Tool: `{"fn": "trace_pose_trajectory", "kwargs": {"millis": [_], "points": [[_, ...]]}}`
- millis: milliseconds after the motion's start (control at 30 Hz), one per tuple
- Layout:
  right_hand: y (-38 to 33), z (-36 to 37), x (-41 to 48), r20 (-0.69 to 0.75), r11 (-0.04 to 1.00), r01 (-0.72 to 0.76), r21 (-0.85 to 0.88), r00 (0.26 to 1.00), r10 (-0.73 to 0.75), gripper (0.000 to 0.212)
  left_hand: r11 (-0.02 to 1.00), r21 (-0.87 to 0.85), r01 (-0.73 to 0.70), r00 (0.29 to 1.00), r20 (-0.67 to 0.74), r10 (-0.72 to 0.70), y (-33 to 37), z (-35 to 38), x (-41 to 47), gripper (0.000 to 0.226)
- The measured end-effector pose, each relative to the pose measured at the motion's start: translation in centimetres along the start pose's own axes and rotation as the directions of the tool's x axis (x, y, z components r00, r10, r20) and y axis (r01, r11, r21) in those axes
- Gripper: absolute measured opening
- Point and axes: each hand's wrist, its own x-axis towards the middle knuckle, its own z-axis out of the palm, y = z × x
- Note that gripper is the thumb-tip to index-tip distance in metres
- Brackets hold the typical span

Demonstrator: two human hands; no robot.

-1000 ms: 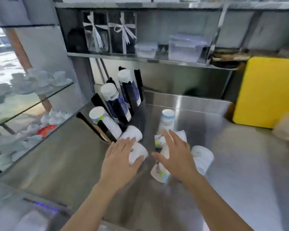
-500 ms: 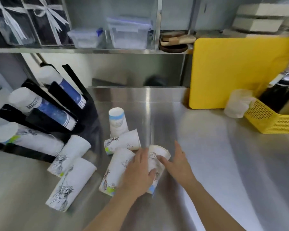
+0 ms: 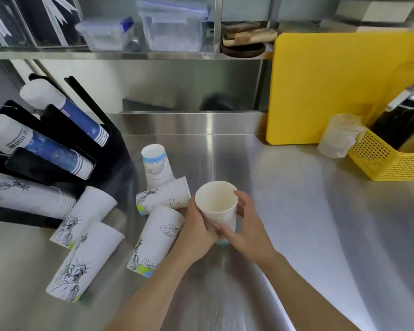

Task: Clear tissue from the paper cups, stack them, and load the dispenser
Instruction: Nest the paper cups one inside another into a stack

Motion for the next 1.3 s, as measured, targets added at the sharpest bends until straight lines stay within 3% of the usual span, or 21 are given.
{"fn": "trace_pose_trajectory", "kwargs": {"millis": [233, 333, 400, 500, 600, 700, 767, 867, 933, 1033, 1067, 1133, 1200, 1233, 1300], "points": [[1.8, -0.3, -0.6, -0.009, 0.982, 0.128, -0.138, 0.991, -0.131, 0.084, 0.998, 0.056, -0.036, 0.995, 0.093, 0.03, -1.5, 0.0, -1.1, 0.078], [1.7, -0.1, -0.8, -0.164, 0.956, 0.188, -0.224, 0.96, -0.227, 0.092, 0.979, 0.179, -0.097, 0.993, 0.089, 0.082, -1.4, -0.7, -0.8, 0.071], [0.8, 0.1, -1.0, -0.274, 0.919, 0.269, -0.289, 0.896, -0.348, 0.087, 0.954, 0.27, -0.132, 0.991, 0.069, 0.118, -1.4, -1.4, -0.9, 0.07], [-1.5, 0.8, -1.2, -0.332, 0.847, 0.414, -0.332, 0.79, -0.516, 0.069, 0.902, 0.378, -0.21, 0.964, -0.074, 0.255, 0.2, -2.8, -1.9, 0.047], [-3.8, 2.4, -1.2, -0.236, 0.819, 0.494, -0.291, 0.793, -0.562, 0.045, 0.819, 0.508, -0.268, 0.834, -0.303, 0.461, 1.4, -4.7, -2.4, 0.036], [-4.1, 5.3, -1.4, -0.076, 0.727, 0.55, -0.412, 0.774, -0.629, 0.023, 0.875, 0.475, -0.094, 0.851, -0.418, 0.318, 0.6, -6.9, -2.2, 0.048], [-3.7, 7.1, -1.5, -0.048, 0.659, 0.578, -0.481, 0.734, -0.678, 0.016, 0.894, 0.448, 0.021, 0.875, -0.44, 0.2, -0.3, -8.0, -2.5, 0.057], [-3.8, 8.6, -1.6, -0.023, 0.572, 0.616, -0.542, 0.67, -0.742, 0.011, 0.859, 0.507, 0.073, 0.904, -0.398, 0.158, -1.6, -9.1, -3.1, 0.073], [-3.8, 9.2, -1.9, 0.008, 0.558, 0.635, -0.534, 0.664, -0.748, 0.01, 0.855, 0.512, 0.079, 0.918, -0.371, 0.137, -2.4, -9.6, -3.3, 0.078], [-3.5, 10.2, -2.7, 0.053, 0.654, 0.565, -0.503, 0.775, -0.63, 0.01, 0.877, 0.459, 0.138, 0.934, -0.355, 0.039, -3.1, -10.0, -3.2, 0.069], [-3.7, 10.8, -3.1, 0.043, 0.732, 0.468, -0.495, 0.855, -0.517, 0.013, 0.884, 0.438, 0.164, 0.941, -0.34, -0.006, -3.3, -10.0, -3.2, 0.063], [-4.3, 11.9, -3.5, 0.008, 0.918, 0.077, -0.388, 0.997, -0.081, 0.026, 0.913, 0.336, 0.234, 0.953, -0.264, -0.147, -3.8, -10.3, -3.2, 0.059], [-4.9, 13.1, -3.2, 0.008, 0.932, -0.343, -0.12, 0.938, 0.346, 0.044, 0.925, 0.15, 0.35, 0.935, -0.121, -0.334, -4.1, -11.0, -3.3, 0.058], [-4.7, 13.2, -2.8, 0.05, 0.901, -0.434, -0.003, 0.9, 0.433, 0.053, 0.913, 0.063, 0.403, 0.915, -0.07, -0.398, -4.2, -11.1, -3.4, 0.057], [-4.5, 13.4, -2.2, 0.158, 0.86, -0.489, 0.144, 0.869, 0.468, 0.075, 0.894, -0.08, 0.441, 0.897, -0.004, -0.443, -4.1, -11.5, -3.3, 0.057]]}}
